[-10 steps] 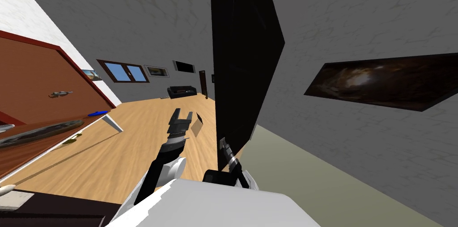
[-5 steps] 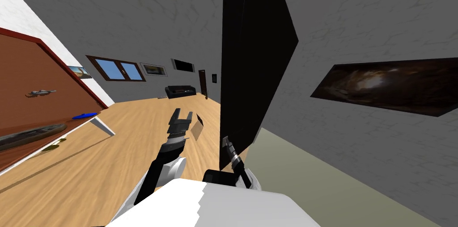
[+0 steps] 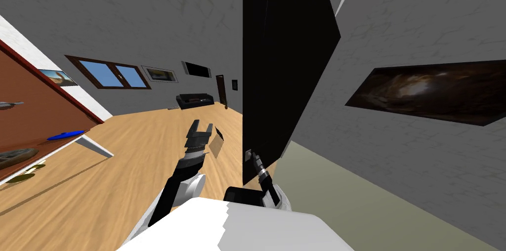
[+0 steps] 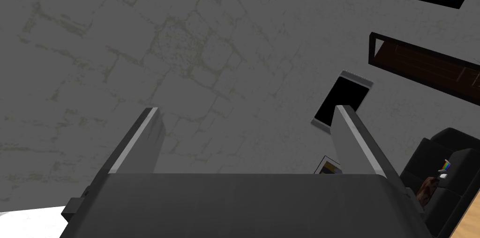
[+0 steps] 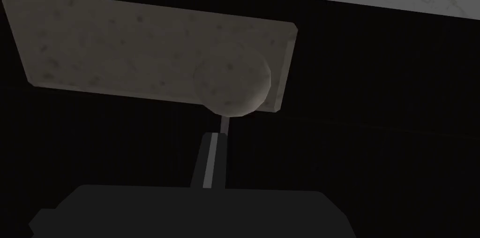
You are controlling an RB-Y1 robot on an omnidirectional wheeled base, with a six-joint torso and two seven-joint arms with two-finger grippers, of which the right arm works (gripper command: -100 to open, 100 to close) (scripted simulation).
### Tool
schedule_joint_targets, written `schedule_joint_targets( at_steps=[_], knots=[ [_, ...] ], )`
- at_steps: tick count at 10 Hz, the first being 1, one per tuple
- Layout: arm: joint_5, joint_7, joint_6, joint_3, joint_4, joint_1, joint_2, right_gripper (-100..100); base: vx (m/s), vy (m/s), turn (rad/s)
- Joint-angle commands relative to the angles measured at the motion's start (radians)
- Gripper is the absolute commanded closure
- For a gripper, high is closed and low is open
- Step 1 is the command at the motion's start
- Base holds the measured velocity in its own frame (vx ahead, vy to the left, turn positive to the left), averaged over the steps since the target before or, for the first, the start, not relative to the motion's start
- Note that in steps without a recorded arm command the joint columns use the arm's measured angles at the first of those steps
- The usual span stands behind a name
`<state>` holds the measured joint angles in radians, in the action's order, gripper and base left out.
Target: Push the door open
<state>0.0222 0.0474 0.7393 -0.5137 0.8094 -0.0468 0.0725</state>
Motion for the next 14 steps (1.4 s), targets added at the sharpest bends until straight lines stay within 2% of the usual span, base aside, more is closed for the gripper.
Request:
schedule_joint_targets(
  at_steps=[1, 4, 6, 7, 11, 14],
  knots=[
    [-0.001, 0.005, 0.002, -0.005, 0.006, 0.007, 0.002, -100, -0.225, -0.061, -0.018],
    [-0.005, 0.013, 0.003, -0.014, 0.018, 0.016, -0.004, -100, -0.218, -0.071, -0.025],
    [-0.008, 0.020, 0.004, -0.021, 0.028, 0.025, -0.016, -100, -0.216, -0.075, -0.039],
    [-0.007, 0.017, 0.008, -0.018, 0.017, 0.019, -0.013, -100, -0.093, -0.030, -0.004],
    [-0.009, 0.012, 0.018, -0.011, 0.008, 0.017, -0.009, -100, 0.130, 0.083, 0.020],
    [-0.011, 0.006, 0.026, -0.003, 0.000, 0.014, -0.016, -100, 0.185, 0.110, 0.024]
  ],
)
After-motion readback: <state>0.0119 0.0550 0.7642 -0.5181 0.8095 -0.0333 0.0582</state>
